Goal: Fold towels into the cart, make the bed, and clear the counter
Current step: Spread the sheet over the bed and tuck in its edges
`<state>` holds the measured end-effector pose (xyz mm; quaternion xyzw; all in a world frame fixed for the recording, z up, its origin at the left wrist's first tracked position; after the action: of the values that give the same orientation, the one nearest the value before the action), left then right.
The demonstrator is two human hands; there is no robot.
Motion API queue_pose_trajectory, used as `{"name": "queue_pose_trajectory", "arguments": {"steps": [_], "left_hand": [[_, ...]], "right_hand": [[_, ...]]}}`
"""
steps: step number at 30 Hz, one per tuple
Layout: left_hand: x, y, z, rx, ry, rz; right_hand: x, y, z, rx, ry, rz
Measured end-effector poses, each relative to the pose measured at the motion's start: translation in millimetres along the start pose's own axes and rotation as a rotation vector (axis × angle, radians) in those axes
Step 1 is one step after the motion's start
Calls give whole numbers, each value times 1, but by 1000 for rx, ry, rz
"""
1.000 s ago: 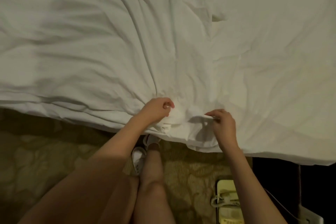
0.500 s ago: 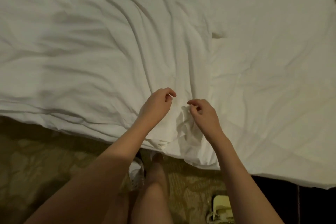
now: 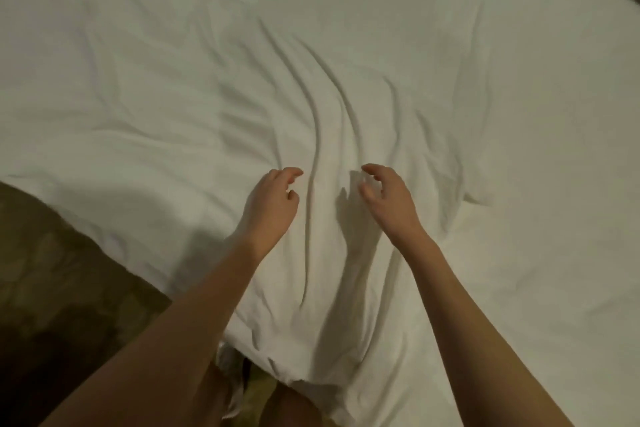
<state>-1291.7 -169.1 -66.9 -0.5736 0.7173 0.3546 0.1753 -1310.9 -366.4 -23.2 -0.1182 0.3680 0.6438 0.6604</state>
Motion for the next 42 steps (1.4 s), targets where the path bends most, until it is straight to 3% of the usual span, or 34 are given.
{"name": "queue_pose_trajectory", "arguments": {"steps": [6,12,17,20,23,26,31,35,39,42], "left_hand": [[-49,-8,35,-200,-66,-323],[-97,-10,82,-463,-184,-471],[-117,-8,110,-641,-252,-603],[-123,-12,124,-949,-110,-612],[-125,-13,129,-1217,134,-632],[-120,-9,132,-1213,392,-688],[-116,-3,136,-1253,434,-711],[-108,3,128,-1260,622,-751],[-104,12,121,-1245,706,-636],[-108,21,119,-1130,828,-585]], "right_hand": [[24,-86,62,-177,153,183],[72,-167,135,-340,241,244],[91,-215,157,-403,360,263],[94,-244,161,-385,545,199],[90,-265,163,-298,517,180],[89,-278,161,-179,422,222],[94,-294,152,38,375,275],[88,-295,150,13,500,347],[75,-288,162,-36,458,374],[64,-277,171,-37,392,348]]}}
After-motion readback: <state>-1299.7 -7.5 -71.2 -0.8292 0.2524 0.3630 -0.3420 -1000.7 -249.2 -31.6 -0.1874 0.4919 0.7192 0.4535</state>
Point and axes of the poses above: each hand's wrist, its own y-axis away from the middle knuckle, its own x-axis out of the palm, z = x × y, the point moved 1 cm from there along -y, towards the middle knuckle, and after that the axes turned 1 degree about -y, right-handed, at the moved point
